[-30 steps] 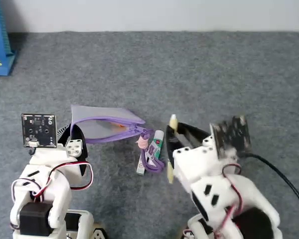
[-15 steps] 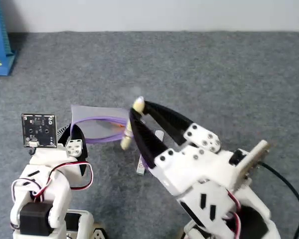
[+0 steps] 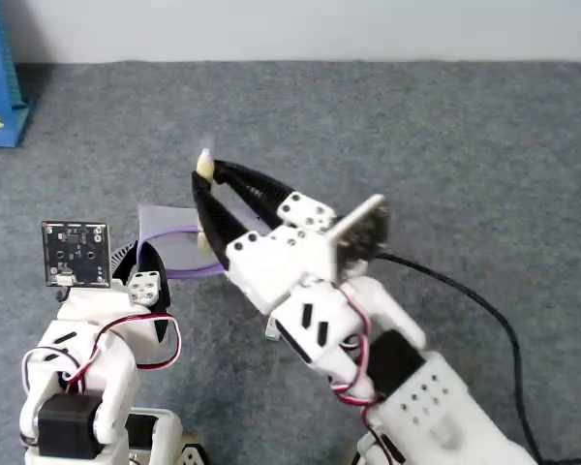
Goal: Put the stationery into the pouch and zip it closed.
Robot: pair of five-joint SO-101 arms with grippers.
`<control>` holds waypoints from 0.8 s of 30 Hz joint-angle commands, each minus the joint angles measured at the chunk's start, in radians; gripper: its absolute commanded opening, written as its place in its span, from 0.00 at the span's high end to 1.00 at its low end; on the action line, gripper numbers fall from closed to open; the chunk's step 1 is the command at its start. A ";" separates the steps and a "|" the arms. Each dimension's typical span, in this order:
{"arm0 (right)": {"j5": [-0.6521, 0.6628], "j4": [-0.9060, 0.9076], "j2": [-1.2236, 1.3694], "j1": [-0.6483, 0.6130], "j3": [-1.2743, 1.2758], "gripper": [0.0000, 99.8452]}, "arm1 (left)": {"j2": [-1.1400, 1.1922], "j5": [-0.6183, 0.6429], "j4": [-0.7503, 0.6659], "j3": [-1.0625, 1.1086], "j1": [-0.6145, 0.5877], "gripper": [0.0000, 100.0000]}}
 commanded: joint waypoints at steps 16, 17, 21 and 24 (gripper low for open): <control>-0.064 0.237 -0.205 -0.067 0.198 0.99 | -0.003 0.006 -0.003 -0.008 0.000 0.99; -0.064 0.257 -0.205 -0.079 0.198 0.98 | -0.003 0.006 -0.003 -0.008 0.000 0.99; -0.063 0.286 -0.206 -0.091 0.196 0.83 | -0.003 0.006 -0.003 -0.008 0.000 0.99; -0.063 0.288 -0.214 -0.088 0.196 0.77 | -0.003 0.006 -0.003 -0.008 0.000 0.99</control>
